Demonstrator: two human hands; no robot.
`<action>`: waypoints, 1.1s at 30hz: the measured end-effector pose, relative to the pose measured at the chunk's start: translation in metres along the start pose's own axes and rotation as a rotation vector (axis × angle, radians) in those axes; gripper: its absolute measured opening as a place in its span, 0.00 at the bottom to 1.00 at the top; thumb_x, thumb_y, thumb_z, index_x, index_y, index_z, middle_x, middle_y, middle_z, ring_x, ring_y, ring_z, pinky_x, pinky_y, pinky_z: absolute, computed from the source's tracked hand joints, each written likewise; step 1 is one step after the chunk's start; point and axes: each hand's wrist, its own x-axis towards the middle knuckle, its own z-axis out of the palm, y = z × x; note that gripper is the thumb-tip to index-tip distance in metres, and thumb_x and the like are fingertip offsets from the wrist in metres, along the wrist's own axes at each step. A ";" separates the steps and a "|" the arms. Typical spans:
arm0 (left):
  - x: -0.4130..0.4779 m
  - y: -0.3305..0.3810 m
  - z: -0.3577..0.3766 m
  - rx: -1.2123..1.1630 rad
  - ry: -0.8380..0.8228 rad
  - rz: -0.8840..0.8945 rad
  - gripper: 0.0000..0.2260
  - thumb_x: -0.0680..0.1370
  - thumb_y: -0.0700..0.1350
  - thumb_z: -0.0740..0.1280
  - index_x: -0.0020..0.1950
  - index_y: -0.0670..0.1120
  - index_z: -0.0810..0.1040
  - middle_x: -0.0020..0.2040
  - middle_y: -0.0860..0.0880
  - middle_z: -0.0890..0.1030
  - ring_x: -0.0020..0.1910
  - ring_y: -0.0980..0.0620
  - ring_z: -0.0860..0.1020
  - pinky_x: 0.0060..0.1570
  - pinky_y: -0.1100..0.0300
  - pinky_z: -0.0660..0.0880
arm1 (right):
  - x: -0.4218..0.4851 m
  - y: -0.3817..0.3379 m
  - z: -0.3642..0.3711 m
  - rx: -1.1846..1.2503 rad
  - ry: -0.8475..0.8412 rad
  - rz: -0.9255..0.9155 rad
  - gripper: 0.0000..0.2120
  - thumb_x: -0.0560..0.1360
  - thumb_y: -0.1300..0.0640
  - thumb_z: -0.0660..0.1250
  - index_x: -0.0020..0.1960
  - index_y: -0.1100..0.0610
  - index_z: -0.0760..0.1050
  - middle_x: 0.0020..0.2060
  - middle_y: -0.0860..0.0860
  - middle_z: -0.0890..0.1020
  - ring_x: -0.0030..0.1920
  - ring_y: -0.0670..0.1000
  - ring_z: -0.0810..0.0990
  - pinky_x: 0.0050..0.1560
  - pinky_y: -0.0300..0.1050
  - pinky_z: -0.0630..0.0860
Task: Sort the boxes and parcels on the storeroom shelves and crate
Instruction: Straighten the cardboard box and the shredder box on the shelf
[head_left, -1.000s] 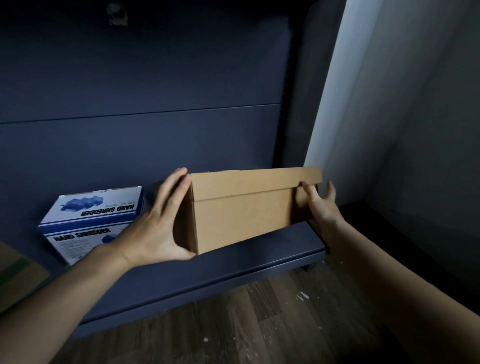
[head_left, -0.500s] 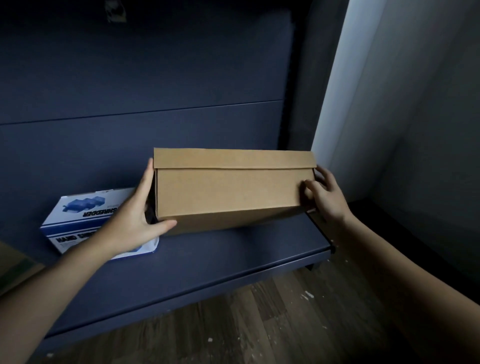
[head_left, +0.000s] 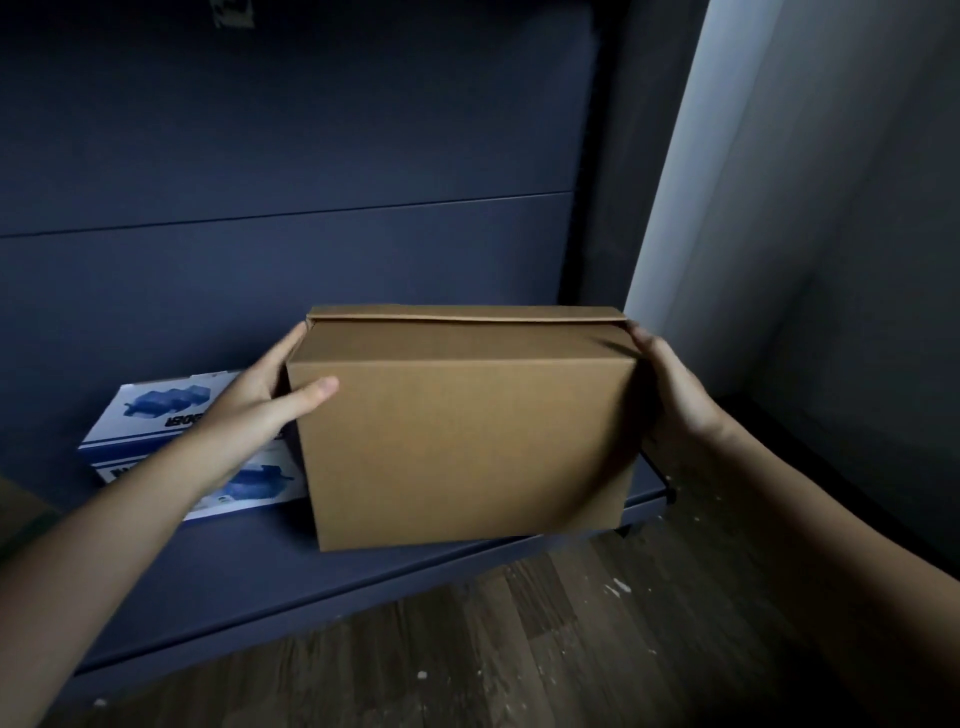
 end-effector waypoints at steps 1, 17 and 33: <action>0.003 0.000 0.003 -0.052 0.028 -0.018 0.43 0.63 0.69 0.73 0.75 0.60 0.63 0.67 0.63 0.72 0.66 0.62 0.70 0.68 0.57 0.64 | 0.000 -0.002 0.002 0.007 -0.008 -0.001 0.23 0.75 0.34 0.60 0.65 0.44 0.76 0.59 0.48 0.81 0.63 0.51 0.77 0.68 0.49 0.68; 0.021 -0.002 0.019 -0.464 0.065 -0.172 0.18 0.81 0.50 0.61 0.71 0.51 0.71 0.63 0.47 0.79 0.59 0.49 0.78 0.54 0.55 0.74 | -0.005 -0.035 0.006 -0.235 -0.094 -0.344 0.41 0.68 0.31 0.65 0.77 0.45 0.60 0.71 0.42 0.71 0.69 0.40 0.69 0.67 0.38 0.65; 0.032 -0.016 0.026 -0.310 0.407 -0.076 0.24 0.79 0.34 0.63 0.74 0.45 0.63 0.66 0.51 0.71 0.64 0.48 0.73 0.61 0.55 0.69 | -0.007 -0.052 0.022 -0.326 -0.080 -0.564 0.32 0.74 0.53 0.61 0.76 0.49 0.57 0.70 0.46 0.64 0.70 0.38 0.63 0.64 0.22 0.59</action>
